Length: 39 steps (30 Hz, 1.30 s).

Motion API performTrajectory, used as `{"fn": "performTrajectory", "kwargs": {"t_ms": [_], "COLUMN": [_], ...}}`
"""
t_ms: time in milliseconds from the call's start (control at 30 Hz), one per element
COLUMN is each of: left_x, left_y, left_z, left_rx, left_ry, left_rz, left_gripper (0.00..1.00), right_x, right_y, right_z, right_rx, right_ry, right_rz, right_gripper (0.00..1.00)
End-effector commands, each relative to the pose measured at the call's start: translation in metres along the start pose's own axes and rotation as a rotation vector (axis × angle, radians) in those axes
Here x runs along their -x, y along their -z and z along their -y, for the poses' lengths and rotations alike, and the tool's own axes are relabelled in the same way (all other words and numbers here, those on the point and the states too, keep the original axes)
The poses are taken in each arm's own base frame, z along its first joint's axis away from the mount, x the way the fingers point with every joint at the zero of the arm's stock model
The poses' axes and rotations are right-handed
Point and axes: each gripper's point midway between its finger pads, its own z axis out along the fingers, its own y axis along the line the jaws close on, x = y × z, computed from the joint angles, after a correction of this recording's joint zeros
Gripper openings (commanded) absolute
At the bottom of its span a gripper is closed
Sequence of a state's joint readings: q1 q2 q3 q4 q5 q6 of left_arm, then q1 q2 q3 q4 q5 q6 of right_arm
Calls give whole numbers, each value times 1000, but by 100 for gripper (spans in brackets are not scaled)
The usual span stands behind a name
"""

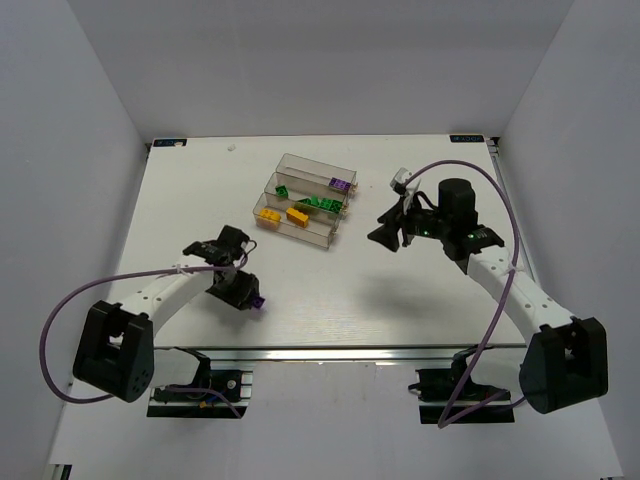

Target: Sort the legos into containers by color

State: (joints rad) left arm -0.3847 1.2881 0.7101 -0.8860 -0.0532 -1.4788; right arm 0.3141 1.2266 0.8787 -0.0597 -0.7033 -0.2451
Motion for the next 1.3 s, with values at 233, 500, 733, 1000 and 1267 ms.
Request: {"fn": "performTrajectory", "kwargs": {"t_ms": [233,500,733,1000,1267], "left_x": [23,35,53,56,52], "left_y": [138,139,125,84,59], "left_z": [218,354,439,449,448], "left_rx": [-653,-848,-904,-857,-825], "left_ry": [-400,-301,-239,-196,-201], "left_rz": [170,185,216,214,193], "left_gripper": [0,0,0,1,36], "right_x": [-2,-9,-8,-14,-20], "right_y": [22,26,35,41,39], "right_z": [40,46,41,38,34], "right_rx": [-304,-350,-365,-380,-362], "right_ry": [-163,-202,-176,-169,-179], "right_rz": [33,8,18,25,17], "right_gripper": [0,0,0,0,0]}}
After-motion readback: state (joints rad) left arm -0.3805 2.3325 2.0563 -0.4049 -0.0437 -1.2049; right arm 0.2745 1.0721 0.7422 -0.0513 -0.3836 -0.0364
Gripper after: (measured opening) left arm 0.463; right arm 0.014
